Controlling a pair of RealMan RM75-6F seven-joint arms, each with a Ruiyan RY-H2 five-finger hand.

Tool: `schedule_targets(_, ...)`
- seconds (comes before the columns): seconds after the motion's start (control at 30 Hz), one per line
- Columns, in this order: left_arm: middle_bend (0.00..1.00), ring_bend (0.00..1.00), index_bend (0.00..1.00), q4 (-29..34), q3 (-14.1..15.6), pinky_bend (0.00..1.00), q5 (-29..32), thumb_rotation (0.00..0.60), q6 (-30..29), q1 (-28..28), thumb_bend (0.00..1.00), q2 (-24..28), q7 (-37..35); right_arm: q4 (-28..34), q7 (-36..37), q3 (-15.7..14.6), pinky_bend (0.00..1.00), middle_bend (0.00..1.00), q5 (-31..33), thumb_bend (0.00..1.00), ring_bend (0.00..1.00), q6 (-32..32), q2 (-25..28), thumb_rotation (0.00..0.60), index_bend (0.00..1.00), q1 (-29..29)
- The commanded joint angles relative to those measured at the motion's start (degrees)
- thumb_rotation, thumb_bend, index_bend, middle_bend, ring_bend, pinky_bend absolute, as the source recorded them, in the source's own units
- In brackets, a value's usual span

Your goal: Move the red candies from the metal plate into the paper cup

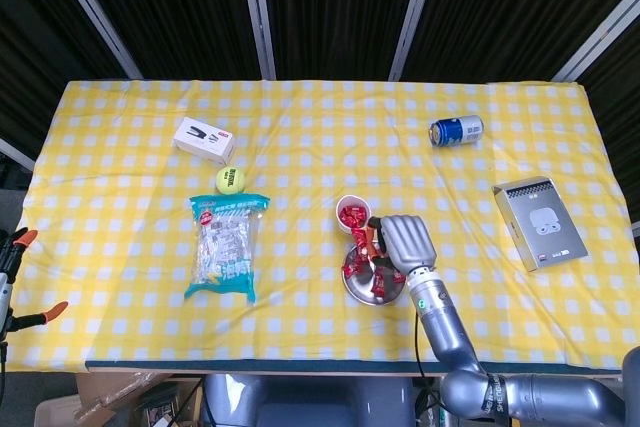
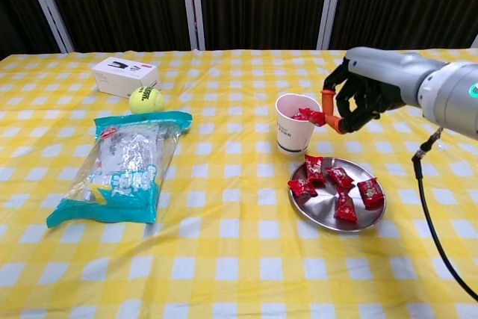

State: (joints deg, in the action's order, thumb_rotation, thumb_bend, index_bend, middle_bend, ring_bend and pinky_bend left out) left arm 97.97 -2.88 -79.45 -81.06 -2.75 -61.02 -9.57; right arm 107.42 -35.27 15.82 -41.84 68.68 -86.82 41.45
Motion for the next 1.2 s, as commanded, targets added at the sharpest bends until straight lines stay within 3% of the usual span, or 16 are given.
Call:
schedule_targets(0.03,0.00,0.00,0.00,-0.1,0.0,0.00,0.1,0.600,0.1,0.0,0.01,0.0,-0.2,0.3,-1.4,1.7,1.00,0.70,1.4,0.59,0.80,0.0,0.5,0.600,0.61,1.7)
schedule_targets(0.3,0.00,0.00,0.00,-0.1,0.0,0.00,0.4,0.600,0.5,-0.1,0.01,0.1,-0.4,-5.1,-3.6,4.6,1.00,0.70,6.5,0.59,0.80,-2.2,-1.6,0.600,0.61,6.3)
schedule_targets(0.57,0.00,0.00,0.00,0.1,-0.2,0.00,1.0,0.600,1.1,-0.3,0.01,0.3,-0.4,-12.6,-3.7,4.9,1.00,0.70,10.0,0.59,0.80,-5.0,-4.9,0.600,0.61,9.4)
schedule_targets(0.67,0.00,0.00,0.00,0.3,-0.1,0.00,1.1,0.600,1.3,-0.4,0.01,0.4,-0.5,-14.7,-3.4,4.6,1.00,0.70,10.7,0.57,0.80,-5.7,-5.8,0.600,0.56,10.0)
schedule_targets(0.73,0.00,0.00,0.00,0.3,-0.1,0.00,1.2,0.600,1.4,-0.4,0.01,0.5,-0.5,-15.7,-3.2,4.4,1.00,0.70,11.0,0.49,0.80,-6.1,-6.3,0.600,0.49,10.3)
schedule_targets(0.9,0.00,0.00,0.00,0.5,-0.2,0.00,1.3,0.600,1.4,-0.4,0.01,0.6,-0.6,-16.3,-3.0,3.9,1.00,0.70,10.4,0.39,0.80,-5.7,-6.6,0.600,0.43,10.7)
schedule_targets(1.2,0.00,0.00,0.00,0.6,-0.1,0.00,1.1,0.600,1.0,-0.2,0.01,0.6,-0.6,-10.9,-2.7,2.9,1.00,0.70,7.5,0.38,0.80,-2.0,-4.3,0.600,0.43,9.3)
